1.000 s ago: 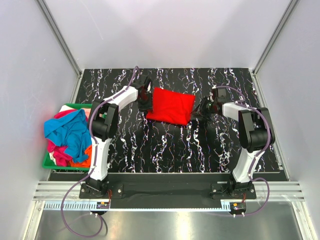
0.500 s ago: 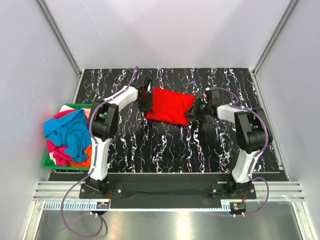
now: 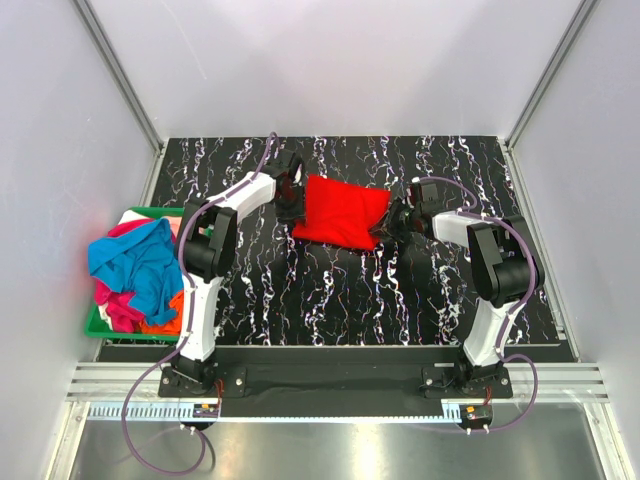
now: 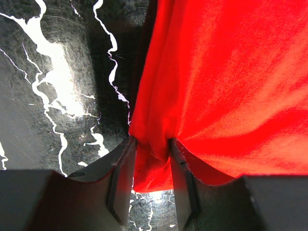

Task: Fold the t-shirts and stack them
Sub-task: Fold the tshirt

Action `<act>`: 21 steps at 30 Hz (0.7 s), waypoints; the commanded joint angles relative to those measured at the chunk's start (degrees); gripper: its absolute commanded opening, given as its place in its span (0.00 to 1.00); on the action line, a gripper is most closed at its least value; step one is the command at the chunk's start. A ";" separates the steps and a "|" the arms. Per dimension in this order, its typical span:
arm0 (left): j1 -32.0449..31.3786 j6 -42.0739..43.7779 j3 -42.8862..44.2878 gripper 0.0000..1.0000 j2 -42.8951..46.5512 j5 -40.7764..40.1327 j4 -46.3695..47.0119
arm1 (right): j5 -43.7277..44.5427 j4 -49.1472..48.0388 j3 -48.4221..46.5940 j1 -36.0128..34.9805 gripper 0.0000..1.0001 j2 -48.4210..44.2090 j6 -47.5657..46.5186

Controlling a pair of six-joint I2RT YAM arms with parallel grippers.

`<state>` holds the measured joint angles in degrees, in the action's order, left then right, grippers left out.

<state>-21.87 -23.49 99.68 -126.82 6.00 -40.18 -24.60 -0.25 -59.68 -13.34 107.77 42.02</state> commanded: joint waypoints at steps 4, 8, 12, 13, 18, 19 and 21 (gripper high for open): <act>0.77 0.99 -0.63 0.38 -0.97 -1.96 -0.16 | 1.40 -1.86 0.00 -0.19 0.28 -0.54 -0.18; 0.69 0.99 -0.63 0.38 -1.06 -2.13 -0.16 | 1.48 -1.86 0.00 -0.28 0.34 0.07 -0.01; 0.77 0.81 -0.54 0.38 -1.14 -1.87 -0.16 | 2.01 -1.86 0.00 -0.37 0.36 0.08 -0.18; 0.77 0.81 -0.54 0.38 -0.97 -1.87 -0.24 | 2.01 -1.86 -0.08 -0.37 0.36 0.25 -0.27; 0.69 0.63 -0.45 0.38 -0.79 -1.78 -0.16 | 2.28 -2.30 -0.52 -0.37 0.34 1.57 0.17; 0.69 0.63 -0.45 0.38 -0.88 -1.78 -0.16 | 2.19 -2.82 -0.52 -0.37 0.34 1.83 0.43; 0.69 0.46 -0.45 0.38 -1.05 -1.43 -0.16 | 1.84 -3.09 -0.79 -0.37 0.34 2.62 0.78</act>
<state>-21.87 -23.55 99.68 -126.82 6.04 -40.18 -23.42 -1.04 -59.59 -13.37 109.14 42.22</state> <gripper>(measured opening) 0.380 0.340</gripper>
